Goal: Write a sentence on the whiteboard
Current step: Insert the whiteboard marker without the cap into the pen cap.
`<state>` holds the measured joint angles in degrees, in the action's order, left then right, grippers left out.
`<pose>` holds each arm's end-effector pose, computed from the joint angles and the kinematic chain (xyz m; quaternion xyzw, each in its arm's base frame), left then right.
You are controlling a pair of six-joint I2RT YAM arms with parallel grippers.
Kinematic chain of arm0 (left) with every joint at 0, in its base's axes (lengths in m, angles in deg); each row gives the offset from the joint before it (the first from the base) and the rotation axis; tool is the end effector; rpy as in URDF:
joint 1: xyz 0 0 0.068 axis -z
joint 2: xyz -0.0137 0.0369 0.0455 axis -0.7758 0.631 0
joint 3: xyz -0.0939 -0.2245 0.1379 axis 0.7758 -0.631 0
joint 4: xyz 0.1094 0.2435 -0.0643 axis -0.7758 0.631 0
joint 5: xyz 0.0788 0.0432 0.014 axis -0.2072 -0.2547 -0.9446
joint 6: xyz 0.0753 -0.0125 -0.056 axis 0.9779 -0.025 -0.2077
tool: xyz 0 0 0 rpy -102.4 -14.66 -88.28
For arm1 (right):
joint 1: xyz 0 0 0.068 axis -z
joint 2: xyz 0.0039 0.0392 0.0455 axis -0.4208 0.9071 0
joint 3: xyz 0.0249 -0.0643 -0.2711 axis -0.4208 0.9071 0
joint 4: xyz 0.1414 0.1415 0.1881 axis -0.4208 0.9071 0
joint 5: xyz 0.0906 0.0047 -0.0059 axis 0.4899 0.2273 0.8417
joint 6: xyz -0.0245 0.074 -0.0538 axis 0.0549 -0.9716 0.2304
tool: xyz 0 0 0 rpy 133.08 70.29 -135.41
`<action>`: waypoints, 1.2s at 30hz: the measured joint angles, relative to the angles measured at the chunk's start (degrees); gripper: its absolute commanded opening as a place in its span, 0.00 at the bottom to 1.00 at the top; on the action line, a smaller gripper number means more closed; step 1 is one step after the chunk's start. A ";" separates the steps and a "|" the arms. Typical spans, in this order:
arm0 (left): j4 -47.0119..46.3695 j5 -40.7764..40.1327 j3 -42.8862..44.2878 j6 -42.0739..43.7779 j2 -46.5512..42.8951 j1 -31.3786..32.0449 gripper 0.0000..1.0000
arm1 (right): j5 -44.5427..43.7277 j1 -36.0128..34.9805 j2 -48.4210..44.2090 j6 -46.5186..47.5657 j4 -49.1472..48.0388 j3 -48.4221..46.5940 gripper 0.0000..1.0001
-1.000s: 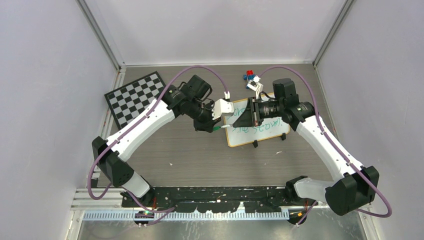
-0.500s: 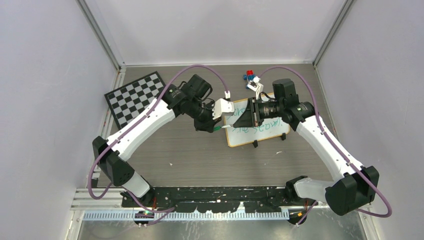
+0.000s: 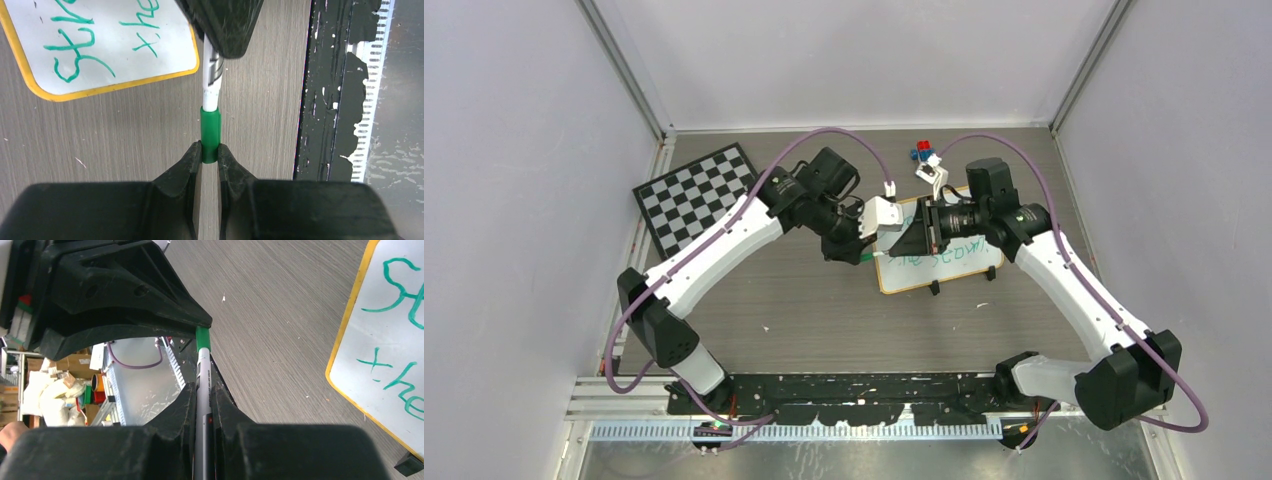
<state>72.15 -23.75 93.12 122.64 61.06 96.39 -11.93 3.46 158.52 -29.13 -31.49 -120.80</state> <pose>0.2226 -0.2822 0.3378 0.6395 0.6884 -0.2524 0.2311 0.2417 0.1682 0.3223 -0.2460 0.7933 0.4990 0.2472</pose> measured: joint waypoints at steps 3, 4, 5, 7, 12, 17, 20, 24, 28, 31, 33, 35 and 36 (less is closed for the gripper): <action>0.00 -0.79 1.20 -0.76 0.48 1.25 0.00 | 0.20 -0.33 0.42 0.00 -0.04 0.00 0.00; 0.07 -1.18 1.42 -0.83 0.63 1.70 0.00 | 0.33 -0.48 0.59 -0.02 -0.02 0.00 0.00; 0.07 -1.75 1.75 -0.83 0.87 2.32 0.00 | 0.48 -0.63 0.81 -0.04 -0.02 0.00 0.00; 0.44 -3.50 2.36 -0.92 1.29 3.58 0.00 | 0.98 -0.85 1.14 -0.20 0.04 0.00 0.00; 2.95 -7.87 4.76 -1.62 2.60 5.64 0.00 | 2.08 -0.92 1.55 -1.07 -0.57 0.76 0.00; 6.82 -11.23 8.68 -2.93 4.81 7.08 0.00 | 2.60 -1.27 1.57 -1.73 -2.34 1.79 0.00; 8.50 -13.16 9.99 -3.63 5.60 8.20 0.00 | 2.78 -1.66 1.57 -1.90 -2.86 2.21 0.00; 11.72 -15.63 12.76 -4.76 7.39 10.16 0.00 | 3.30 -2.32 1.53 -2.99 -3.45 2.97 0.00; 14.51 -17.22 15.87 -6.08 9.18 10.97 0.00 | 3.80 -2.47 1.53 -4.26 -4.07 3.23 0.00; 16.26 -17.86 17.94 -7.04 10.03 11.13 0.00 | 4.33 -2.51 1.53 -4.70 -4.94 3.23 0.00; 16.94 -17.99 18.71 -7.28 10.32 11.13 0.00 | 4.52 -2.51 1.53 -4.70 -5.22 3.23 0.00; 17.05 -17.99 18.73 -7.43 10.36 11.15 0.00 | 4.52 -2.51 1.53 -4.22 -4.96 3.17 0.00; 17.05 -17.97 18.73 -7.45 10.36 11.21 0.00 | 4.42 -2.54 1.53 -3.76 -4.37 2.95 0.00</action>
<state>89.20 -41.71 111.85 115.19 71.42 107.61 -7.52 0.92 160.05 -32.89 -35.86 -117.85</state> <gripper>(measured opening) 0.141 0.173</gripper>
